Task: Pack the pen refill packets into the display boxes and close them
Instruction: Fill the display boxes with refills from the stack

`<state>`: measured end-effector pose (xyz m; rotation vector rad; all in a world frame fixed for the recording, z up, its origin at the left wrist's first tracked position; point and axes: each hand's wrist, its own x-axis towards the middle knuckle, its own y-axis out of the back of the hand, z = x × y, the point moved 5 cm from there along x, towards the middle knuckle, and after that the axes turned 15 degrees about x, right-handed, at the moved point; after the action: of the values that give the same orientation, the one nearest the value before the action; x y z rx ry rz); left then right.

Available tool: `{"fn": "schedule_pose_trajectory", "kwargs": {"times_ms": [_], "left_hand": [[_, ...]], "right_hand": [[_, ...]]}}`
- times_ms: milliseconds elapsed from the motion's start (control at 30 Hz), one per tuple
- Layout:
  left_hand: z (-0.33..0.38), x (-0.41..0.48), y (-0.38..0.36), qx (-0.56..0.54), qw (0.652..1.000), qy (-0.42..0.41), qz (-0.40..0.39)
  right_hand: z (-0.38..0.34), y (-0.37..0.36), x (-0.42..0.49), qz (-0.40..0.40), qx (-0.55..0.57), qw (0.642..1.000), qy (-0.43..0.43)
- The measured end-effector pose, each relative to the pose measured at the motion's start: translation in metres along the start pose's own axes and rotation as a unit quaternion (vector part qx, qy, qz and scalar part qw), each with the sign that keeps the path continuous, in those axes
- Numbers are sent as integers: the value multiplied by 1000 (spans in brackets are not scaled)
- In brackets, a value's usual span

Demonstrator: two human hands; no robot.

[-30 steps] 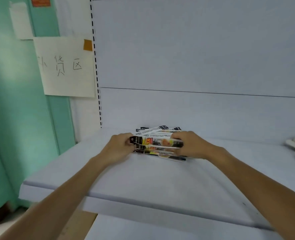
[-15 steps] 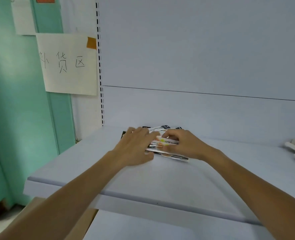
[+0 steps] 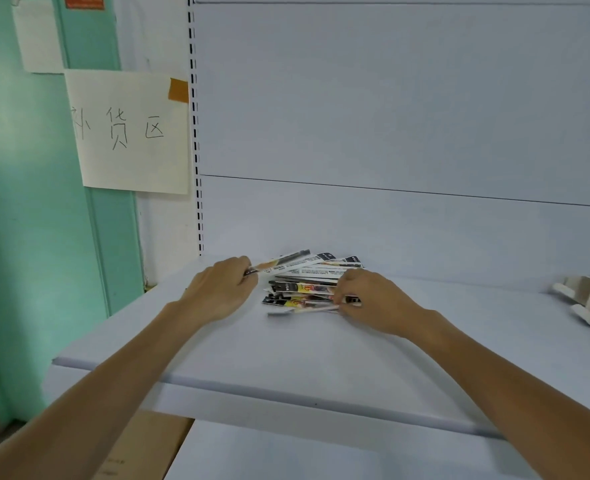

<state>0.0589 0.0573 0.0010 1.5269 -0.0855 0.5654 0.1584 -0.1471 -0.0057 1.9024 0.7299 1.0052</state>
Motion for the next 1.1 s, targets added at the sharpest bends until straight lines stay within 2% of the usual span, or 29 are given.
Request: {"fn": "schedule_pose_trajectory", "kwargs": {"times_ms": [100, 200, 267, 333, 433, 467, 533, 600, 667, 700, 767, 900, 1000, 1100], "left_hand": [[17, 0, 7, -51, 998, -22, -4], [42, 1, 5, -74, 992, -53, -89], [53, 1, 2, -68, 990, -62, -103], [57, 3, 1, -65, 994, -42, -75], [65, 3, -4, -16, 996, -26, -79], [69, 4, -7, -1, 996, -32, -88], [75, 5, -10, -7, 994, -38, -99], [79, 6, -11, -26, 993, -38, -107], [87, 6, -10, -25, 993, -55, -105], [93, 5, -9, -16, 993, -72, -96], [106, 2, -5, 14, 993, -103, -64], [123, -1, -4, 75, 990, -120, -16], [141, -1, -8, 83, 990, -114, -23], [172, -3, -16, 92, 985, -134, -65]], "right_hand": [[-25, 0, 2, 86, -86, 987, 104], [-43, 2, 5, 147, -131, 963, 184], [-47, 9, 6, 172, -128, 956, 199], [-46, 14, 2, 194, -123, 951, 205], [-43, 16, -12, 227, -132, 937, 232], [-39, 19, -17, 248, -140, 932, 225], [-26, 34, -23, 302, -94, 940, 131], [-8, 48, -28, 331, 73, 941, -7], [7, 47, -25, 265, 287, 912, -126], [9, 43, -24, 219, 350, 894, -174], [6, 36, -23, 192, 354, 892, -207], [5, 40, -31, 285, 241, 910, -179], [19, 43, -40, 322, 250, 894, -188], [23, 47, -45, 313, 279, 886, -200]]}}
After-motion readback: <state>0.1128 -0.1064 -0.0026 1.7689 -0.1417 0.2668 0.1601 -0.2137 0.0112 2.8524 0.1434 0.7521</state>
